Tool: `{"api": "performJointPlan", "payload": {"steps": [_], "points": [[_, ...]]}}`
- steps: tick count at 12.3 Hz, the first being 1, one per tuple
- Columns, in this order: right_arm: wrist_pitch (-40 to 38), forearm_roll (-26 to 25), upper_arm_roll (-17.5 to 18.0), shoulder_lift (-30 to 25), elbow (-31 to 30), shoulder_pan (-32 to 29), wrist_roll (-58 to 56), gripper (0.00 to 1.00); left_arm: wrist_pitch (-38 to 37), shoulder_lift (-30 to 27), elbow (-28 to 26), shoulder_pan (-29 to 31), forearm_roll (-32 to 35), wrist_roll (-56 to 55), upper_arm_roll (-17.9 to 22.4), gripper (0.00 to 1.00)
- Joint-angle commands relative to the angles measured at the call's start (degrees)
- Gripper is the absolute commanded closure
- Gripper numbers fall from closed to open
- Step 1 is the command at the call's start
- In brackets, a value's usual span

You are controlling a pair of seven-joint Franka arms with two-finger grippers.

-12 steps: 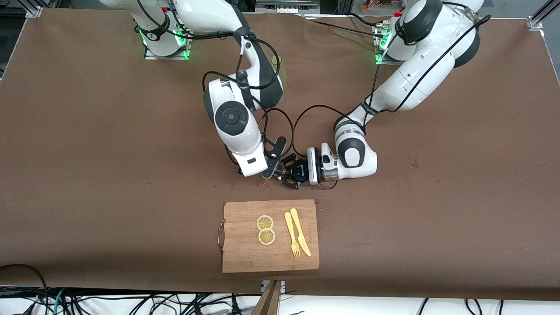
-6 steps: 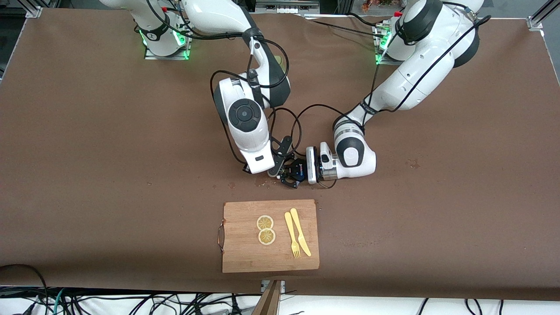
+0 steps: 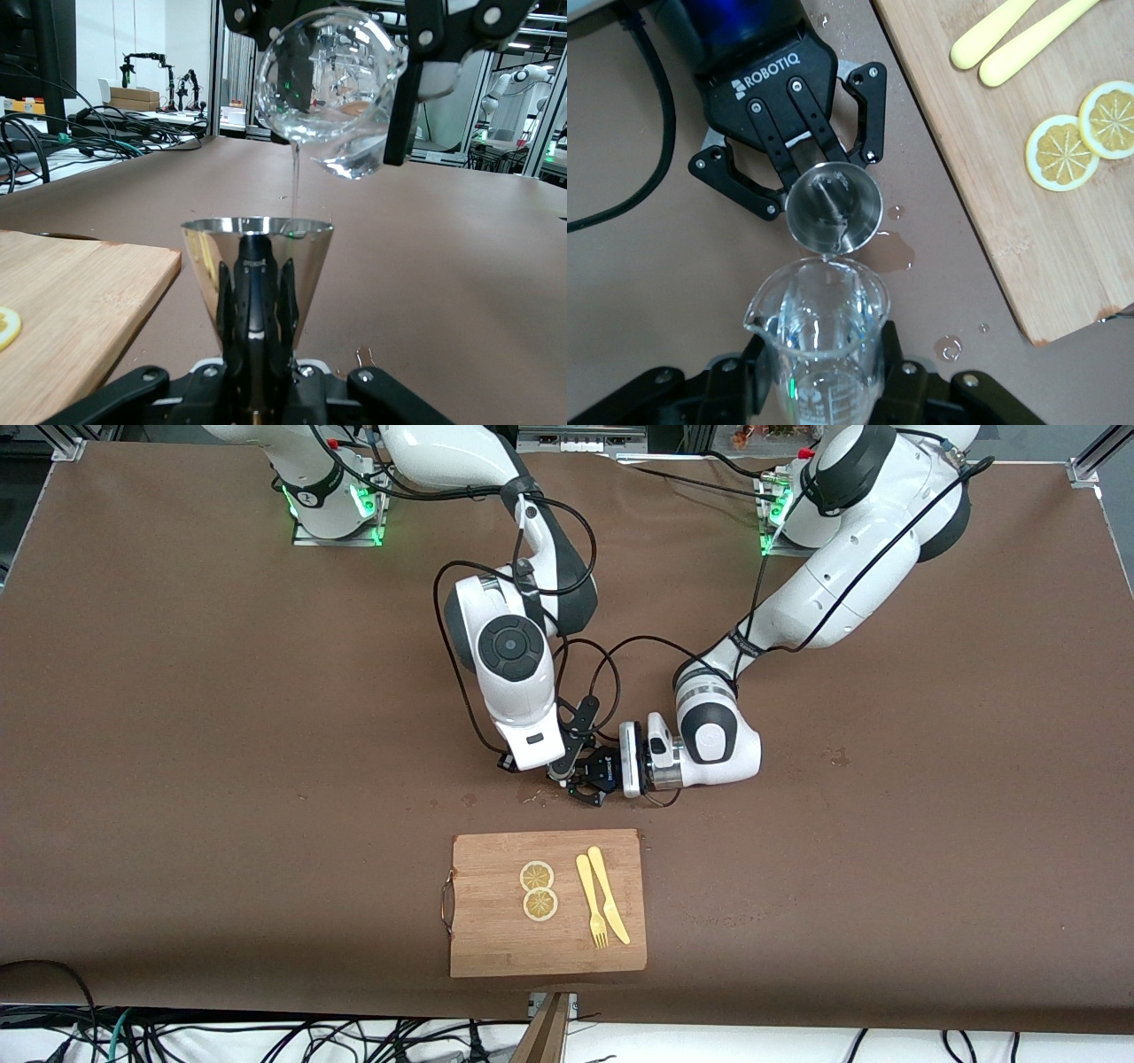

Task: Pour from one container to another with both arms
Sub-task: 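Tilt the beaker with the right gripper, pouring liquid into the held jigger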

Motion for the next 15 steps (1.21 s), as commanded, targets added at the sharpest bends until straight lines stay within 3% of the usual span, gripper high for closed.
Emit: {"api": "performJointPlan", "payload": {"steps": [1, 6, 15], "points": [[0.43, -0.59, -2.28, 1.67, 1.64, 1.18, 1.43, 0.98, 0.84, 0.7, 1.6, -0.6, -2.61, 0.44, -0.41, 1.0], [0.78, -0.59, -4.47, 3.78, 3.13, 2.06, 1.34, 0.98, 0.84, 0.7, 1.51, -0.77, -2.61, 0.53, -0.41, 1.0], [0.61, -1.91, -5.18, 3.78, 3.49, 2.33, 0.64, 0.98, 0.75, 0.61, 1.6, -0.6, -2.61, 0.53, -0.41, 1.0]]}}
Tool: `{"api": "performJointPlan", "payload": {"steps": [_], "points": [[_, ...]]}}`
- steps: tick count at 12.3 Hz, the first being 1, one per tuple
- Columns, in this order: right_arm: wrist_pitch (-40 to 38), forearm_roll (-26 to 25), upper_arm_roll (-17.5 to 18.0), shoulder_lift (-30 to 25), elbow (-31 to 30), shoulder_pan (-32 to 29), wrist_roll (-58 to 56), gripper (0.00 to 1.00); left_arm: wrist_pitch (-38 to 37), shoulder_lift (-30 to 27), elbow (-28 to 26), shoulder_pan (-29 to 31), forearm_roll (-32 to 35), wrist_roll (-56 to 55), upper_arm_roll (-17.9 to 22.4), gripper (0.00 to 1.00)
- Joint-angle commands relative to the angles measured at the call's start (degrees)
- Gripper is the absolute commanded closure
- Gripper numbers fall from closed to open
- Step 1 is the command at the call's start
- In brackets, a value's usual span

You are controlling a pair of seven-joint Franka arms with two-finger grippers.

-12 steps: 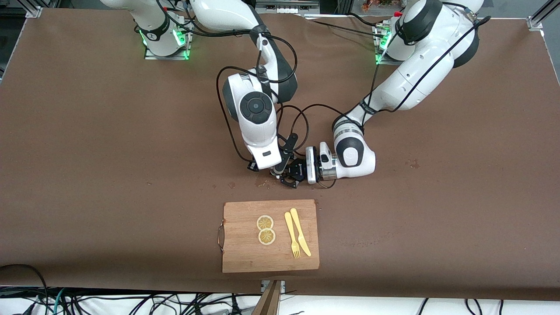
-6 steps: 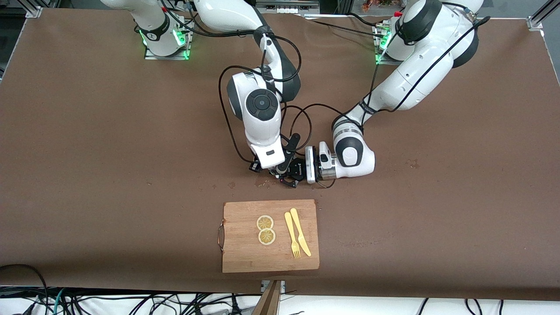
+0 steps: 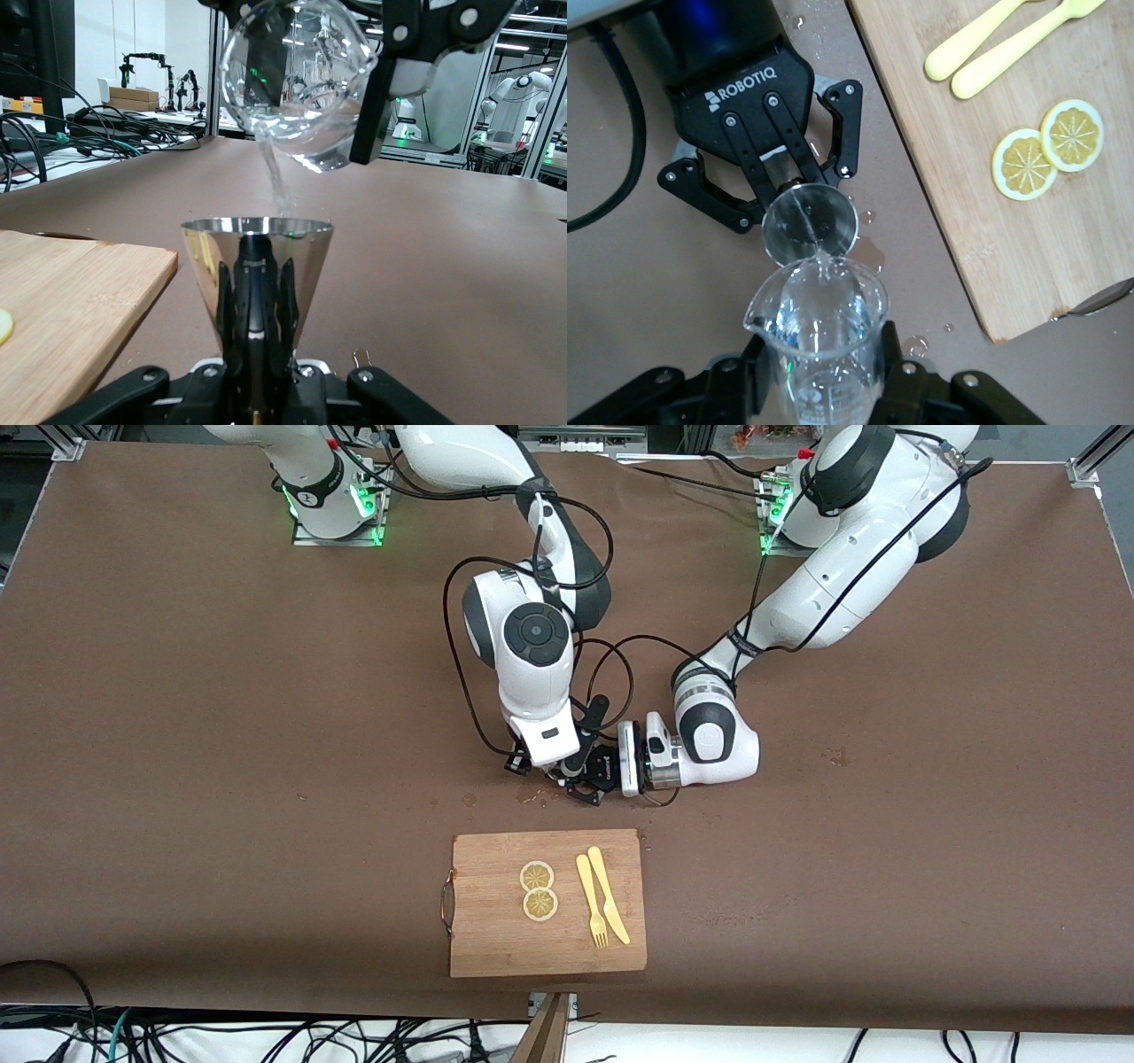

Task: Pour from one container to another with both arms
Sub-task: 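Tilt the beaker with the right gripper, pouring liquid into the held jigger, then upright the beaker with the right gripper while the left gripper withdraws the jigger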

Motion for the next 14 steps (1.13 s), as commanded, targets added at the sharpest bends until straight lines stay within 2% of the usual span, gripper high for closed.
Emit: {"api": "performJointPlan", "payload": {"steps": [1, 5, 7, 8, 12, 14], "points": [[-0.18, -0.72, -1.61, 1.0, 1.44, 0.43, 0.52, 0.99, 0.75, 0.47, 1.51, -0.35, -2.51, 0.53, -0.33, 1.0], [-0.45, 0.33, -0.91, 0.3, 1.44, -0.1, 0.69, 0.98, 0.66, 0.38, 1.51, -0.35, -2.51, 0.44, -0.42, 1.0], [-0.97, 4.18, 0.75, -1.45, 1.35, -2.46, 0.34, 0.98, 0.75, 0.38, 1.51, -0.35, -2.51, 0.35, -0.42, 1.0], [-1.23, 4.73, 3.46, -3.02, 1.35, -4.91, 0.08, 0.98, 0.75, 0.38, 1.6, -0.35, -2.51, 0.27, -0.42, 1.0], [-1.15, 5.08, 18.4, -11.72, -2.59, -18.44, -6.76, 0.98, 0.75, 0.3, 1.6, -0.09, -2.51, -0.08, -0.42, 1.0], [-1.23, 7.0, 21.93, -13.14, -3.31, -23.45, -10.54, 0.98, 0.75, -0.31, 1.51, 0.78, -2.42, -0.44, -0.33, 1.0]]}}
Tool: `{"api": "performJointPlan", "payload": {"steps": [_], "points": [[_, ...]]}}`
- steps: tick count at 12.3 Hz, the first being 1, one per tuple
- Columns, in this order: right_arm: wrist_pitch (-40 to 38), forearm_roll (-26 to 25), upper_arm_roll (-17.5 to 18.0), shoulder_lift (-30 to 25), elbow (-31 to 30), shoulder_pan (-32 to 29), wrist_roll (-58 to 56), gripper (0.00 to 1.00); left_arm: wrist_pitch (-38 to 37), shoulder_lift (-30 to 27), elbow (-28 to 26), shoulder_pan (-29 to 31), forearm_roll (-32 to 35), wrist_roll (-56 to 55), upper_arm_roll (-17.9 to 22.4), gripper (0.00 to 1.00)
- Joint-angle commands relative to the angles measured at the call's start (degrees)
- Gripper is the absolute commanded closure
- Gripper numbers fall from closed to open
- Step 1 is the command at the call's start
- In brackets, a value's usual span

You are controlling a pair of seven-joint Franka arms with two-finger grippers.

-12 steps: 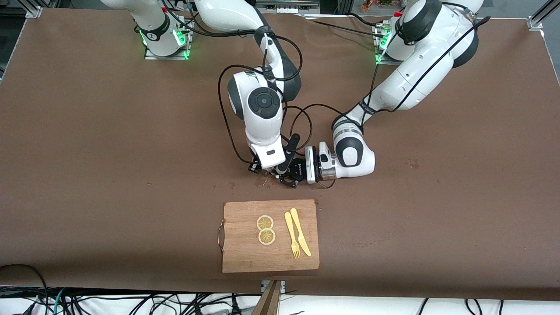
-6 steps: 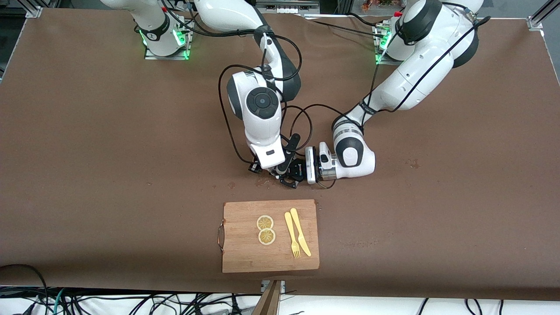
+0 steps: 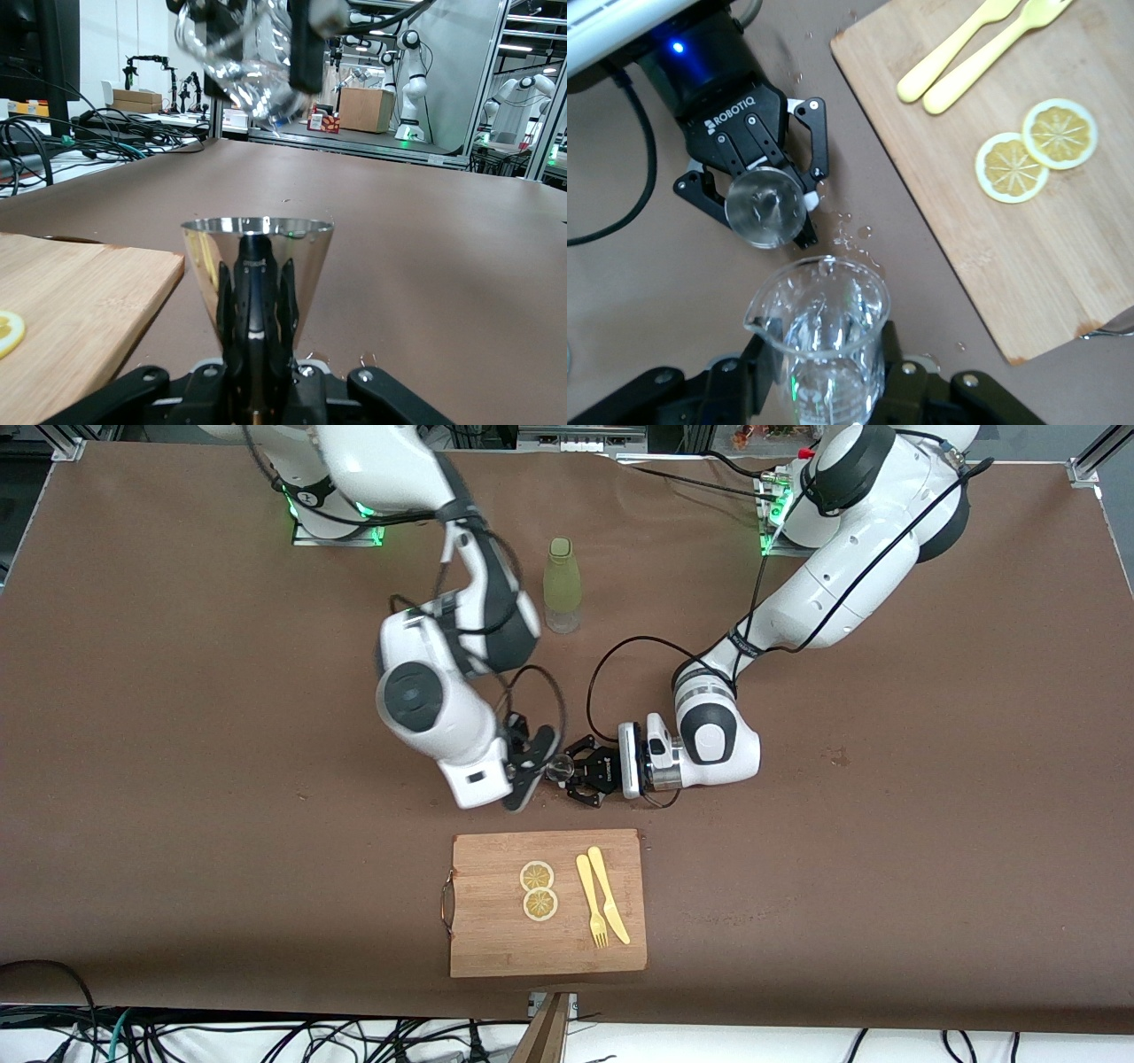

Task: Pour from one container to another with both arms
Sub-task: 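Upright the beaker with the right gripper while the left gripper withdraws the jigger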

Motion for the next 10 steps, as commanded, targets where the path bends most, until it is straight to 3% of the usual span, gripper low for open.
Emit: {"api": "performJointPlan", "payload": {"steps": [1, 3, 6, 8, 10], "points": [[-0.55, 4.78, 6.04, -4.83, -4.5, -6.54, -6.81, 0.98, 0.54, -1.21, 0.93, 1.59, -2.25, -0.11, -0.15, 1.0], [-0.9, 12.07, 6.84, -5.63, -7.93, -11.03, -15.67, 0.98, -0.16, -2.45, 0.66, 3.61, -2.16, -0.29, -0.15, 1.0], [-6.16, 16.4, 8.94, -6.07, -9.26, -18.23, -24.21, 0.98, -2.44, -4.12, 0.4, 6.69, -0.41, -0.03, 0.73, 1.0], [-8.37, 17.81, 13.15, -7.46, -12.23, -24.2, -29.14, 0.98, -6.12, -5.78, 0.05, 9.33, 3.19, -0.2, 2.56, 1.0], [-8.63, 20.61, 18.42, -9.49, -17.76, -31.58, -36.33, 0.98, -13.75, -7.1, -0.3, 10.83, 4.17, -0.2, 6.86, 1.0]]}}
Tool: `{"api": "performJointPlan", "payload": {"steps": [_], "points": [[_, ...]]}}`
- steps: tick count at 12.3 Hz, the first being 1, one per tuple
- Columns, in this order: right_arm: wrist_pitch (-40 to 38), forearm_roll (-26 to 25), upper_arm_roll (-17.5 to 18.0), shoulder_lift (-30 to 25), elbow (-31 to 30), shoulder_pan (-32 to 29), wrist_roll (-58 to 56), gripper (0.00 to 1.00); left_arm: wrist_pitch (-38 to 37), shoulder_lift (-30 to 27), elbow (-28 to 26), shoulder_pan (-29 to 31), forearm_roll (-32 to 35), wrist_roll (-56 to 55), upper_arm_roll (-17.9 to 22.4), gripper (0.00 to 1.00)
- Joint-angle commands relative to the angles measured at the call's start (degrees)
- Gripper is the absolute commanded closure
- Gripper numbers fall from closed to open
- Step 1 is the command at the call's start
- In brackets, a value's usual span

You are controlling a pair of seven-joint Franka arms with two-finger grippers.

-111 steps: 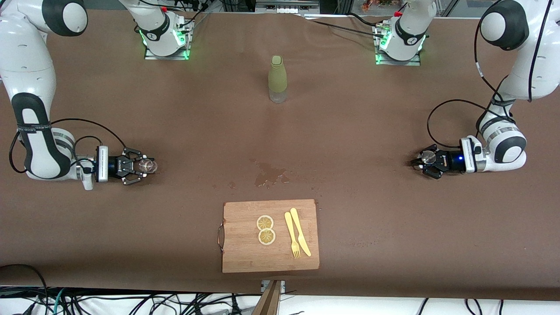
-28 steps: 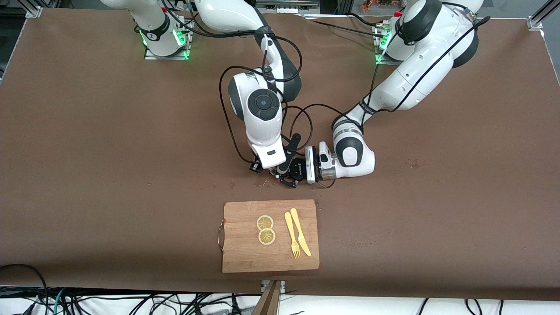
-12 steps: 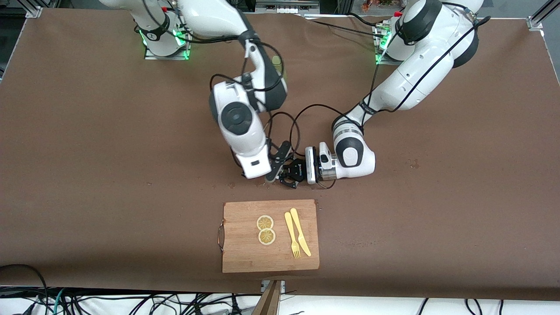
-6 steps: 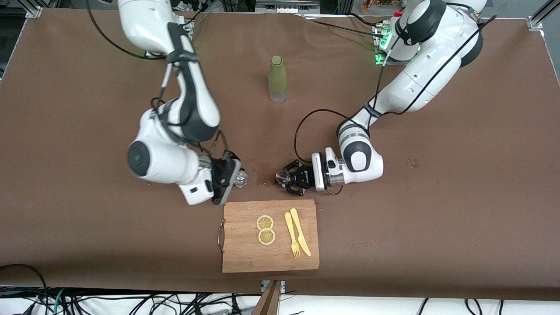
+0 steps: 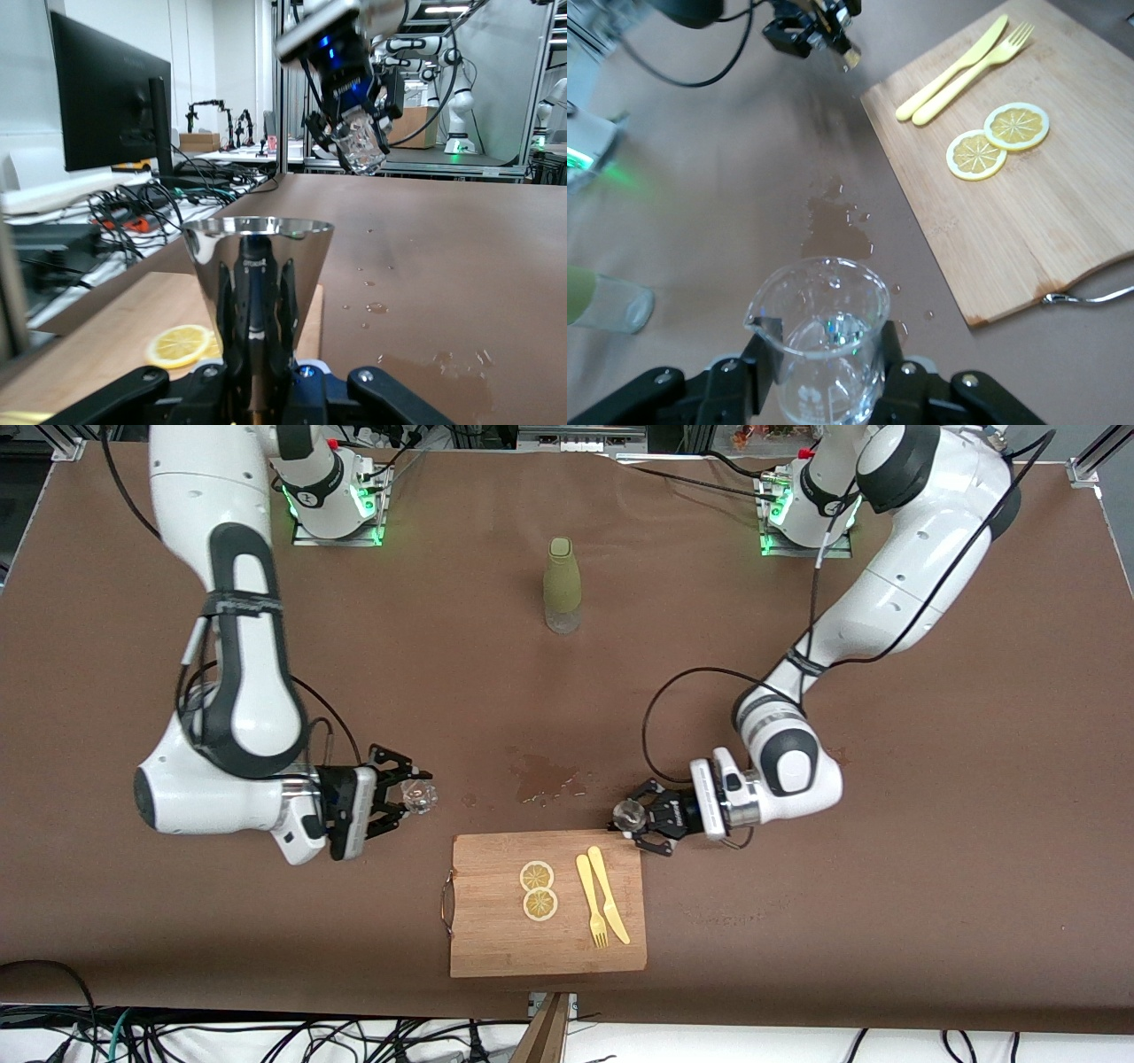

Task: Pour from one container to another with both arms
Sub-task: 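Upright the beaker with the right gripper while the left gripper withdraws the jigger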

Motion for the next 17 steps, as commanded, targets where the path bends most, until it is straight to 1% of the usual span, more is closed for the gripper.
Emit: {"api": "performJointPlan", "payload": {"steps": [1, 3, 5, 6, 7, 8, 10, 12, 14, 17], "points": [[-1.39, 2.81, 7.38, -4.84, -8.7, -8.53, -9.45, 0.98, -8.75, -3.03, -1.98, 1.89, 3.05, 0.02, 4.88, 1.0], [-4.55, 2.81, 7.93, -4.93, -11.25, -11.89, -15.6, 0.98, -14.38, -3.73, -2.59, 3.21, 5.07, 0.11, 8.74, 1.0], [-6.31, 2.81, 8.02, -5.37, -15.2, -14.87, -22.8, 0.98, -21.57, -5.13, -2.68, 4.52, 5.17, 1.07, 14.62, 1.0], [-8.06, 2.81, 7.93, -5.37, -16.79, -16.72, -26.32, 0.98, -24.66, -6.18, -2.68, 5.05, 6.65, 1.69, 17.78, 1.0], [-9.64, 2.81, 8.02, -5.28, -18.02, -18.82, -30.18, 0.98, -27.04, -7.06, -2.68, 6.19, 9.19, 1.34, 20.08, 1.0], [-10.88, 2.73, 8.02, -4.93, -18.9, -20.41, -34.22, 0.97, -30.63, -7.07, -3.12, 7.59, 9.65, 1.6, 22.02, 1.0], [-12.29, 1.68, 8.02, -3.88, -19.53, -23.23, -42.22, 0.97, -36.53, -6.72, -5.05, 9.35, 9.22, 4.22, 25.27, 1.0], [-11.6, -1.56, 8.02, -2.74, -19.35, -26.3, -50.31, 0.97, -40.93, -6.37, -6.63, 11.64, 8.78, 5.21, 27.3, 1.0], [-11.5, -1.93, 8.02, -0.55, -18.83, -28.06, -57.26, 0.97, -43.92, -6.28, -8.13, 13.66, 8.69, 5.65, 30.81, 1.0], [-10.02, -1.76, 8.02, 2.0, -17.86, -29.91, -62.46, 0.97, -49.37, -5.58, -9.8, 15.42, 9.38, 6.79, 35.38, 1.0]]}}
